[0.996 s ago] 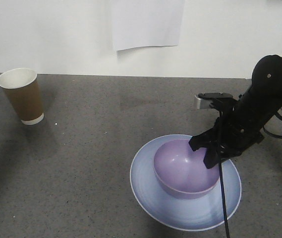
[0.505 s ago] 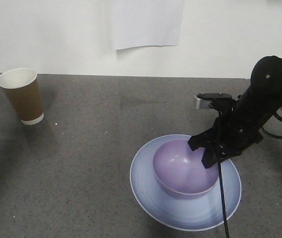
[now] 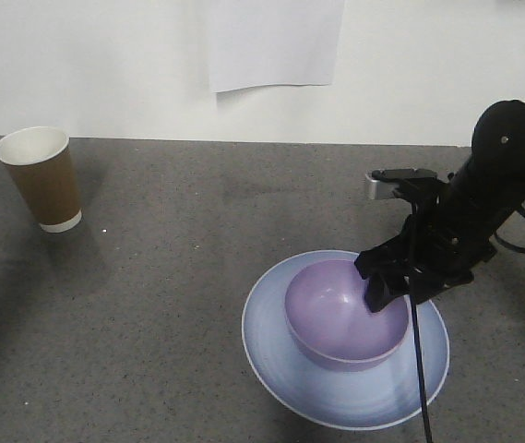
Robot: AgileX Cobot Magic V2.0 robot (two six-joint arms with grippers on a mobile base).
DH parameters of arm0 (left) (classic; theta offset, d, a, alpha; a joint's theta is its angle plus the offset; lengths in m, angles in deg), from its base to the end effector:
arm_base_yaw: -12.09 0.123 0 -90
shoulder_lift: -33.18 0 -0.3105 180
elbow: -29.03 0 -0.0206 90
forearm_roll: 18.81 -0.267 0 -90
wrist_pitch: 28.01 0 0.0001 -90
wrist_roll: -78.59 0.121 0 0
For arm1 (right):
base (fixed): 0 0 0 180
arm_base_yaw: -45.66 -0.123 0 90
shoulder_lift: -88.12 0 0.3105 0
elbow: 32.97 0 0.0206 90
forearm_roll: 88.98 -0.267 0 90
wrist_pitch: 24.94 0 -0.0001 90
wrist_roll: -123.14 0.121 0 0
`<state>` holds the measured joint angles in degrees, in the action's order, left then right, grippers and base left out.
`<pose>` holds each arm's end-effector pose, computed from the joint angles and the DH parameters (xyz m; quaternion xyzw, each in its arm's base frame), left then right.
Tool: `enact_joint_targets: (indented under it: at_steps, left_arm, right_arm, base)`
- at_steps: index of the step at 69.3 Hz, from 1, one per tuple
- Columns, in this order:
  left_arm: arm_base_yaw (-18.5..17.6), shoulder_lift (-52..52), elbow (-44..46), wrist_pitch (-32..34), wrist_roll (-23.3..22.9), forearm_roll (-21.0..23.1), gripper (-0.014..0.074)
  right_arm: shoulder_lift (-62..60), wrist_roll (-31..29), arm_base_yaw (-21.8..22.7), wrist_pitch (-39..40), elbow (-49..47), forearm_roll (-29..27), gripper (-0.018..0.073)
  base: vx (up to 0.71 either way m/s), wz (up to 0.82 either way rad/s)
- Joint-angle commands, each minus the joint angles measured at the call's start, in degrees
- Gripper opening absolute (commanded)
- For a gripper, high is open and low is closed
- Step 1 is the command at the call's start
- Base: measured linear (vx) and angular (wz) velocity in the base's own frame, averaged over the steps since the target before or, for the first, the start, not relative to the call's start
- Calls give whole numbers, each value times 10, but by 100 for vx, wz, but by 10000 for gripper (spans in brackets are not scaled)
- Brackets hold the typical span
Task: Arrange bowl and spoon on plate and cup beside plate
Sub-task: 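Open the right gripper and lift it away from the bowl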
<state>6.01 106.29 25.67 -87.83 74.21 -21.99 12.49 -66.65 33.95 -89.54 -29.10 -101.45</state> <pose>0.2473 -0.0205 0.4152 0.0178 0.9276 -0.0066 0.3731 0.3407 0.0947 0.2422 -0.1454 0.9823 0.1019 0.0604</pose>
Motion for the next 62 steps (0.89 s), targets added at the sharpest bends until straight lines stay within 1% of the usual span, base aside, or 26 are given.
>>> enact_joint_targets:
  at_steps: [1, 12, 30, 35, 47, 54, 62]
  left_arm:
    - [-1, -10, 15, 33, -2, -1, -7]
    - [-1, -10, 15, 33, -2, -1, -6]
    - [-1, -10, 15, 33, -2, -1, -6]
    - [-1, -10, 15, 33, -2, -1, -6]
    - [-1, -10, 15, 33, -2, -1, -6]
    - [-1, -10, 15, 34, -2, -1, -6]
    - [-1, -10, 15, 33, -2, 0, -6]
  right_arm:
    - [-51, 16, 2, 4, -16, 22, 494]
    - [-102, 20, 2, -2, -16, 40, 494]
    - [-214, 28, 2, -3, -16, 44, 484]
    - [-248, 35, 2, -4, -16, 57, 477]
    - [-334, 83, 2, -24, -16, 125, 467]
    - [-375, 98, 2, -39, -16, 144, 467]
    - [-411, 98, 2, -43, -16, 145, 467]
  base:
    - [0, 0]
    - [0, 0]
    - [0, 0]
    - [0, 0]
    - [0, 0]
    - [0, 0]
    - [0, 0]
